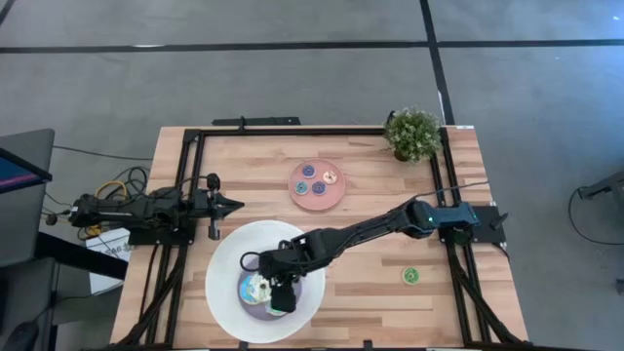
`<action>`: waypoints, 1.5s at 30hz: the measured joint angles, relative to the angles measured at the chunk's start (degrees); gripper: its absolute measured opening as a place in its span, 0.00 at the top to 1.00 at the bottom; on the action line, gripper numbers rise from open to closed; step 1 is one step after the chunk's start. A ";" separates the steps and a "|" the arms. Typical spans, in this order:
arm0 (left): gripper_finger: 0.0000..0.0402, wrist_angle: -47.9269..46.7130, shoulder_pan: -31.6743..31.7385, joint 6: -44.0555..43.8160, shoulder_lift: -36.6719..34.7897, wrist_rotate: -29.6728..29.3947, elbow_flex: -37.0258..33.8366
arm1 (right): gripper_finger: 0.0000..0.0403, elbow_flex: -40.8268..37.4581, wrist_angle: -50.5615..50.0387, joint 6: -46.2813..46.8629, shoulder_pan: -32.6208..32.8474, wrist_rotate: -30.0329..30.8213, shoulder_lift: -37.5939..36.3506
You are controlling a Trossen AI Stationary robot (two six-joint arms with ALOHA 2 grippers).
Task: Pick & Place donuts
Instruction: Put the small green donut on the pink plate
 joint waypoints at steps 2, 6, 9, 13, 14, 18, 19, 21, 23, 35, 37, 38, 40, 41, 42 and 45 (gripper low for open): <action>1.00 0.00 0.00 0.00 -0.02 0.00 0.00 | 0.43 0.04 -3.37 -1.15 0.00 0.15 -1.55; 1.00 -0.02 0.00 0.00 -0.01 0.00 0.02 | 0.43 -0.49 -10.58 -2.85 1.05 1.20 -4.08; 1.00 -0.02 0.02 0.00 -0.02 0.00 0.02 | 0.43 -0.52 -17.23 -3.72 3.34 7.09 -5.98; 1.00 -0.02 0.02 0.00 0.00 0.00 0.00 | 0.43 -0.50 -24.83 -2.45 6.63 15.83 -7.67; 1.00 -0.02 0.00 0.00 0.00 0.00 0.00 | 0.43 -0.52 -26.33 -1.68 7.42 16.96 -7.77; 1.00 -0.02 0.02 0.00 0.00 0.00 0.01 | 0.43 -0.52 -30.88 0.87 10.79 20.10 -7.87; 1.00 -0.02 0.02 0.00 -0.02 0.00 0.00 | 0.43 -0.52 -31.86 1.57 11.67 21.08 -7.75; 1.00 -0.04 0.02 0.00 -0.01 0.00 0.00 | 0.43 -0.52 -34.13 3.75 13.33 23.36 -7.64; 1.00 -0.04 0.00 0.00 -0.01 -0.01 0.00 | 0.43 -0.67 -36.02 6.38 14.76 25.76 -7.63; 1.00 -0.04 0.00 0.00 0.00 0.00 0.00 | 0.43 -31.40 -26.37 28.78 22.58 29.35 -23.96; 1.00 -0.02 0.00 0.00 0.00 0.00 0.00 | 0.43 -38.66 -22.12 33.99 24.41 29.44 -29.01; 1.00 -0.03 0.01 0.00 0.00 0.00 0.01 | 0.43 -42.42 -20.83 36.95 25.46 29.46 -31.55; 1.00 -0.03 0.01 0.00 -0.01 0.00 0.00 | 0.43 -49.40 -17.95 43.37 27.60 29.54 -36.31; 1.00 -0.02 0.00 0.00 0.00 0.00 0.01 | 0.43 -52.72 -16.65 46.86 28.86 29.82 -38.85; 1.00 -0.03 0.00 0.00 0.00 0.00 0.00 | 0.43 -55.97 -16.14 50.51 30.24 30.23 -41.47; 1.00 -0.02 0.01 0.00 0.00 0.00 0.01 | 0.43 -64.10 -13.90 61.61 34.56 30.40 -48.02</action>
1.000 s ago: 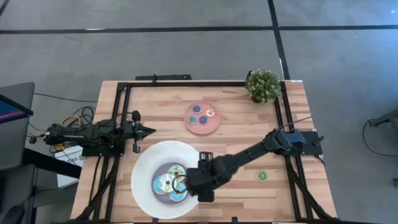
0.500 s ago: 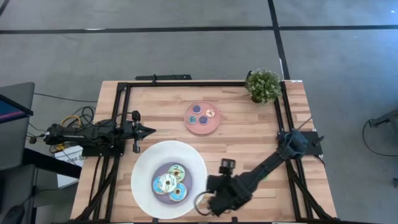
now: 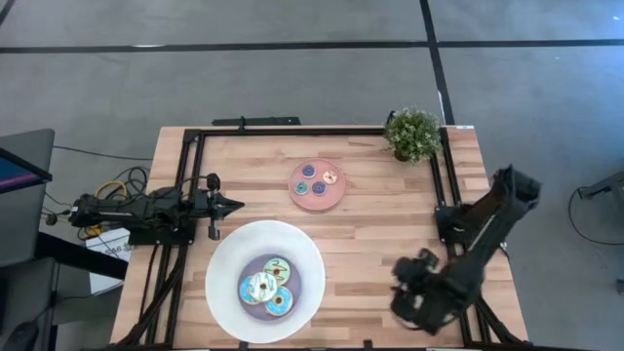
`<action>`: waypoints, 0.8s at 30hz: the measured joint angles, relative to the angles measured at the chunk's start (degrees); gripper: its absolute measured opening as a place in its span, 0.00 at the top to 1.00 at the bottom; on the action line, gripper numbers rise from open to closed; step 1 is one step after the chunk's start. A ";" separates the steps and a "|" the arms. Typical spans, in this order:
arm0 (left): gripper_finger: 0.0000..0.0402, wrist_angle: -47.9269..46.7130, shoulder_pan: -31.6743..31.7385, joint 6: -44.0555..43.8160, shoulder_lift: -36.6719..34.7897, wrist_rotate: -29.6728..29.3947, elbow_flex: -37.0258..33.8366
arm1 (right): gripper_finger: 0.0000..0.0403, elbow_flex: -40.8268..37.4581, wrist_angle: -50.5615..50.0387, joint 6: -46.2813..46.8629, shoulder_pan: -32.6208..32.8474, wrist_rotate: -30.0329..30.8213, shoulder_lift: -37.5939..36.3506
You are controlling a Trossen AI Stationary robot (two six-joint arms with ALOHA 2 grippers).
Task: Pick & Place donuts
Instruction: Put the small green donut on the pink plate
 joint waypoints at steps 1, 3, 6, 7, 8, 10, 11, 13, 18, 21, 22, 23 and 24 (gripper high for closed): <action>1.00 -0.02 -0.01 0.00 0.00 0.00 -0.01 | 0.43 -2.41 0.23 3.76 1.49 -0.02 -1.68; 1.00 -0.02 -0.01 0.00 0.00 0.00 -0.01 | 0.43 -6.11 0.93 11.12 4.11 -0.03 -4.43; 1.00 0.00 0.01 0.00 0.00 0.00 -0.01 | 0.43 -10.20 0.69 19.93 7.39 -0.51 -6.37; 1.00 0.00 0.01 0.00 0.00 0.00 -0.01 | 0.43 -11.06 0.48 21.85 8.26 -1.08 -6.60; 1.00 0.00 0.00 0.00 0.00 0.00 -0.01 | 0.43 -11.67 0.46 23.81 8.89 -1.92 -6.75; 1.00 0.00 0.00 0.00 0.00 0.00 -0.01 | 0.43 -12.41 0.04 26.91 9.40 -3.89 -6.67; 1.00 0.00 -0.01 0.00 0.00 0.00 0.01 | 0.43 -12.47 -0.56 28.07 9.58 -4.48 -6.39; 1.00 0.00 -0.01 0.00 0.00 0.00 0.01 | 0.43 -12.49 -0.64 29.97 9.71 -4.72 -5.95; 1.00 0.00 -0.01 0.00 0.00 0.00 -0.01 | 0.43 -12.47 1.65 30.70 9.72 -4.67 -5.44; 1.00 0.00 0.01 0.00 0.00 0.00 -0.01 | 0.43 -12.47 2.26 30.34 9.61 -4.54 -5.44; 1.00 0.00 -0.01 0.00 0.00 0.00 -0.01 | 0.43 -12.47 2.18 30.34 9.61 -4.60 -5.44; 1.00 0.00 0.00 0.00 0.00 0.00 0.00 | 0.43 -12.47 2.23 30.29 9.60 -4.62 -5.44; 1.00 0.00 -0.01 0.00 0.00 0.00 -0.01 | 0.43 -12.47 2.23 30.29 9.59 -4.60 -5.44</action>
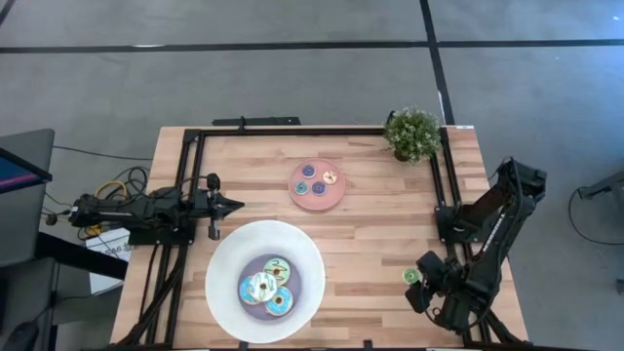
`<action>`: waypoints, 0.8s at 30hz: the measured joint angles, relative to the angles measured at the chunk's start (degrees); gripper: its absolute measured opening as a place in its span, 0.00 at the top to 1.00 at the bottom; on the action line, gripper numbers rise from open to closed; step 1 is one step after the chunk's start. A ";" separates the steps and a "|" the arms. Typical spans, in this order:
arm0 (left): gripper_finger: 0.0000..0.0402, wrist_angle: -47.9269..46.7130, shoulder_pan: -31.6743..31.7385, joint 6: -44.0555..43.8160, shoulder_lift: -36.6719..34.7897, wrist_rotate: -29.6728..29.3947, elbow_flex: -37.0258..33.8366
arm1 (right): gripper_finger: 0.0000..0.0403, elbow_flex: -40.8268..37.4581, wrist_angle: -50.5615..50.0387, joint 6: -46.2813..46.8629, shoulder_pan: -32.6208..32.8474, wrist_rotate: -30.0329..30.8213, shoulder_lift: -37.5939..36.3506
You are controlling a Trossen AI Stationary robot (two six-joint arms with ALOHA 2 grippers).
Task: Pick & Place donuts
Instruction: Put the small green donut on the pink plate
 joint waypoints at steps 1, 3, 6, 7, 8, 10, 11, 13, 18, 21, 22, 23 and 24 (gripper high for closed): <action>1.00 0.00 0.02 0.00 0.00 0.00 0.00 | 0.43 0.00 -0.03 0.00 0.00 0.05 0.00; 1.00 0.00 0.02 0.00 0.00 0.00 0.01 | 0.43 0.00 0.09 0.04 0.00 0.04 0.00; 1.00 0.00 0.00 0.00 0.00 0.00 0.00 | 0.43 0.00 -0.83 1.23 0.00 0.06 0.00; 1.00 0.00 0.00 0.00 0.00 0.00 0.00 | 0.43 0.00 -1.66 1.13 -0.10 0.06 0.00; 1.00 0.00 0.02 0.00 0.00 -0.02 0.00 | 0.43 0.00 -2.19 0.57 -0.34 0.05 0.00; 1.00 0.00 0.02 0.00 0.00 0.00 0.02 | 0.43 0.00 -2.12 0.20 -0.67 0.06 0.00; 1.00 0.00 0.02 0.00 0.00 0.00 0.00 | 0.43 0.00 -2.15 0.16 -0.72 0.06 0.00; 1.00 0.00 0.02 0.00 0.00 0.00 0.02 | 0.43 0.00 -2.14 0.09 -0.80 0.09 0.00; 1.00 0.00 0.00 0.00 0.00 0.00 0.01 | 0.43 0.00 -2.10 -1.23 -1.12 0.08 0.00; 1.00 0.00 0.01 0.00 0.00 0.00 0.02 | 0.43 0.00 -1.96 -2.41 -1.32 0.15 0.01; 1.00 0.00 0.02 0.00 0.00 0.00 0.00 | 0.43 0.00 -1.96 -2.36 -1.55 0.33 0.02; 1.00 0.00 0.01 0.00 0.00 0.00 0.01 | 0.43 0.00 -1.94 -2.10 -1.78 0.58 0.02; 1.00 0.00 0.01 0.00 0.00 0.00 0.01 | 0.42 0.00 -1.91 -1.73 -1.90 1.04 0.02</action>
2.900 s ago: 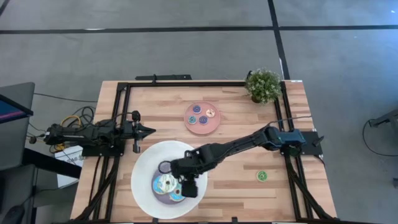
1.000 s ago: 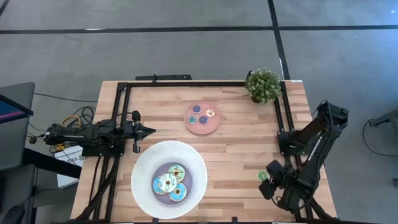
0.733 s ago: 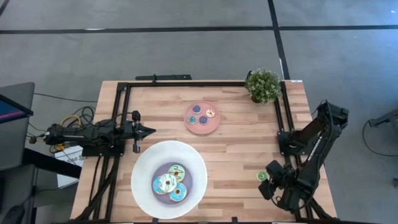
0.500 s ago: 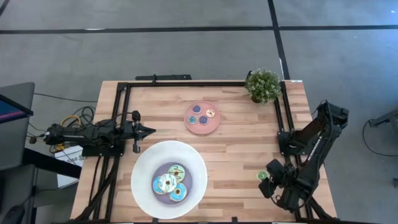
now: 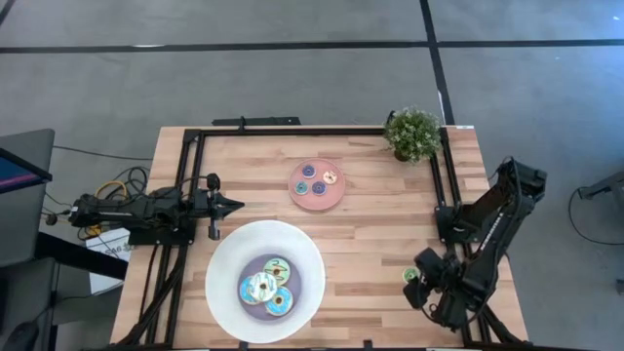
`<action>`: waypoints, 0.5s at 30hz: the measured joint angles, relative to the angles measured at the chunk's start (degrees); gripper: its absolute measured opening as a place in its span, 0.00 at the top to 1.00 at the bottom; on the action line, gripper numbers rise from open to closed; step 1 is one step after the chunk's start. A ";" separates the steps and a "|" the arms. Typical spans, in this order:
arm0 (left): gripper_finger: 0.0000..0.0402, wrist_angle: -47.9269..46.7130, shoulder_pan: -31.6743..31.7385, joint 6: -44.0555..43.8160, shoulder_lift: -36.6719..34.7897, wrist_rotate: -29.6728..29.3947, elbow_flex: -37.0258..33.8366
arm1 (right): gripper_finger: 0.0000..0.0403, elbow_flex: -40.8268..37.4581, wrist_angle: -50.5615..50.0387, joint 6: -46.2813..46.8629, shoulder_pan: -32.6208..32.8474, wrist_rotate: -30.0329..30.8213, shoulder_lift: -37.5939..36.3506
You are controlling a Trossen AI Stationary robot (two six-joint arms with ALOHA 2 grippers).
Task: Pick & Place donuts
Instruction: Put the small green donut on the pink plate
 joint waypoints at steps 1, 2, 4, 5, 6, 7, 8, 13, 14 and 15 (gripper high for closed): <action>1.00 0.00 0.00 0.00 -0.01 0.00 0.01 | 0.42 0.00 0.03 0.29 -0.02 0.31 0.00; 1.00 0.00 -0.01 0.00 0.00 0.00 -0.01 | 0.41 0.00 0.00 0.49 -0.04 0.39 0.00; 1.00 0.00 -0.01 0.00 0.00 0.00 -0.01 | 0.39 0.00 -0.01 0.61 -0.02 0.39 0.00; 1.00 0.00 0.01 0.00 0.00 0.00 0.00 | 0.37 0.00 -0.02 0.61 0.00 0.37 0.00; 1.00 0.00 0.01 0.00 0.00 0.00 -0.01 | 0.36 0.00 -0.02 0.61 0.03 0.37 0.00; 1.00 0.00 0.00 0.00 0.00 0.00 0.01 | 0.34 0.00 -0.05 0.61 0.17 0.35 0.00; 1.00 0.02 -0.01 0.00 0.00 0.00 0.00 | 0.32 0.00 -0.12 0.59 0.27 0.35 0.00; 1.00 0.00 0.01 0.00 0.00 0.00 0.01 | 0.26 0.00 -0.25 0.64 0.39 0.31 0.00; 1.00 0.02 -0.01 0.00 0.00 0.00 -0.01 | 0.25 0.00 -0.25 0.64 0.39 0.29 0.00; 1.00 0.00 -0.01 0.00 0.00 0.00 -0.01 | 0.25 0.00 -0.23 0.64 0.39 0.29 0.00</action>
